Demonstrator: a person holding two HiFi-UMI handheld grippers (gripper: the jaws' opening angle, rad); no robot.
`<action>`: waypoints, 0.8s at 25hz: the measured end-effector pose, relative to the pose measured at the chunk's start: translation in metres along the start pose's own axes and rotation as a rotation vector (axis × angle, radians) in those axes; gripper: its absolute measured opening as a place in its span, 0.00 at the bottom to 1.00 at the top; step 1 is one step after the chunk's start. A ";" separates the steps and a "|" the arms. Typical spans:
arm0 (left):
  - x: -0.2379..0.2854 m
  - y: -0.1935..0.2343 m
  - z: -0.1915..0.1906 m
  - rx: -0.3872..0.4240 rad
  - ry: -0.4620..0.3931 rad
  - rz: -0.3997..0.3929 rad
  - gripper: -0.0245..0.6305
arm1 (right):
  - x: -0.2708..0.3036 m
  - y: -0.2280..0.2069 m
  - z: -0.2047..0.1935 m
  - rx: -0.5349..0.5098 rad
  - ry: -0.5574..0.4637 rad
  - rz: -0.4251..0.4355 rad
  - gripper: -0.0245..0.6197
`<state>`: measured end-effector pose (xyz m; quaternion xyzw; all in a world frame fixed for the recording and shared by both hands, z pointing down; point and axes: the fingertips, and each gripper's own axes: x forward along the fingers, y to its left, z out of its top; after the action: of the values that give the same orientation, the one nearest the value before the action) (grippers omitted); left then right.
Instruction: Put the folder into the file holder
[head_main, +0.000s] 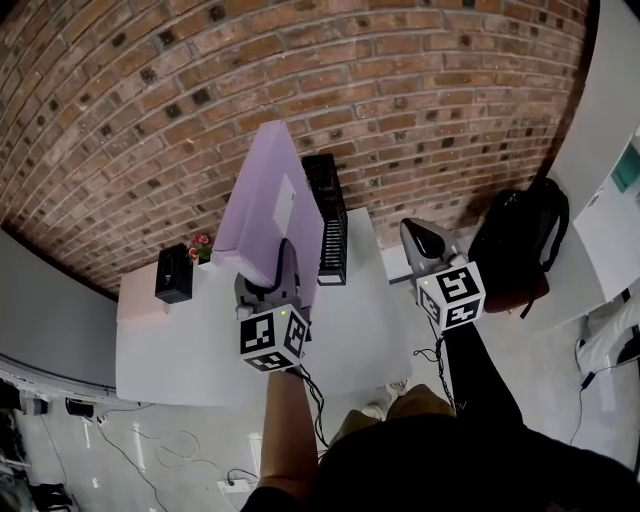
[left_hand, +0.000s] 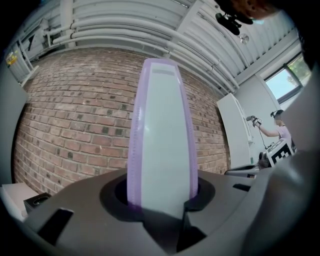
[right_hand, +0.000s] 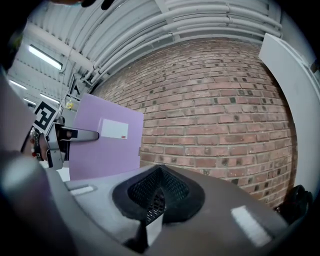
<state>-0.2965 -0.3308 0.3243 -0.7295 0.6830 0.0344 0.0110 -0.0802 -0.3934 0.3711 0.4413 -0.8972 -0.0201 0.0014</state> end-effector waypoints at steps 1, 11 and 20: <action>0.006 -0.002 0.000 0.002 0.000 0.003 0.29 | 0.004 -0.006 -0.001 0.003 0.001 0.002 0.04; 0.063 -0.018 0.000 0.031 -0.002 0.046 0.29 | 0.037 -0.063 -0.014 0.025 0.005 0.038 0.04; 0.095 -0.022 -0.011 0.039 -0.006 0.080 0.29 | 0.052 -0.096 -0.022 0.038 -0.007 0.064 0.04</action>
<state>-0.2679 -0.4244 0.3283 -0.7013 0.7120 0.0239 0.0257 -0.0357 -0.4935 0.3885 0.4122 -0.9110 -0.0043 -0.0093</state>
